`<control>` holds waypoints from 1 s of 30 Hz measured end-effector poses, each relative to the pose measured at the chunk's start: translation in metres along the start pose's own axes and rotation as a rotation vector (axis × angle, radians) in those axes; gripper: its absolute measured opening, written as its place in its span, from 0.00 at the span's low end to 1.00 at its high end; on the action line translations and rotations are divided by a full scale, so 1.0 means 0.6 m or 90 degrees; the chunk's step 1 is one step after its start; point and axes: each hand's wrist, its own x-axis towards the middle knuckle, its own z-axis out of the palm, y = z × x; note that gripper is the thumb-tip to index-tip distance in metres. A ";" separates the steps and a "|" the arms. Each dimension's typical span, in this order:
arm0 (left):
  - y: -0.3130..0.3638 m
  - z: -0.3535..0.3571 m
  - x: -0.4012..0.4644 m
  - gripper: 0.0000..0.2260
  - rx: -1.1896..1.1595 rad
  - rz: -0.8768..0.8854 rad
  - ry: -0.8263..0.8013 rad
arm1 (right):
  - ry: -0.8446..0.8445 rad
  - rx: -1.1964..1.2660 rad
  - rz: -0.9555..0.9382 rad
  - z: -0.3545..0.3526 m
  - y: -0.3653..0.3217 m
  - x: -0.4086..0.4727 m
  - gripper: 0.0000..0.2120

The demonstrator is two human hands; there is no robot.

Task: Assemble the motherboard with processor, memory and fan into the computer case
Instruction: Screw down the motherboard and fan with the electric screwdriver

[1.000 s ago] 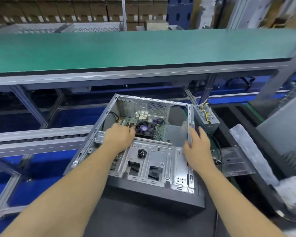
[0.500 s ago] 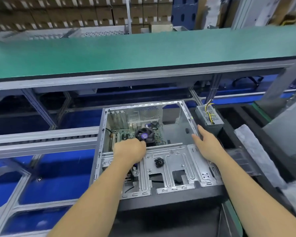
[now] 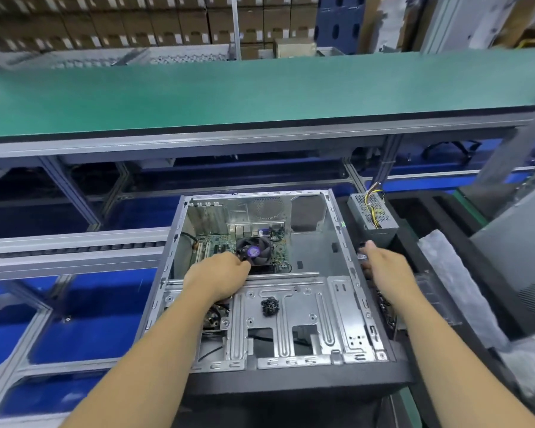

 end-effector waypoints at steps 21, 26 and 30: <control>0.031 0.014 -0.003 0.16 -0.075 -0.115 0.233 | -0.076 -0.429 0.106 0.046 0.066 0.060 0.06; 0.031 0.014 -0.004 0.15 -0.074 -0.122 0.238 | -0.025 -0.312 0.107 0.030 0.054 0.069 0.17; 0.032 0.014 -0.004 0.15 -0.076 -0.121 0.235 | 0.015 -0.206 0.030 -0.001 0.045 0.058 0.21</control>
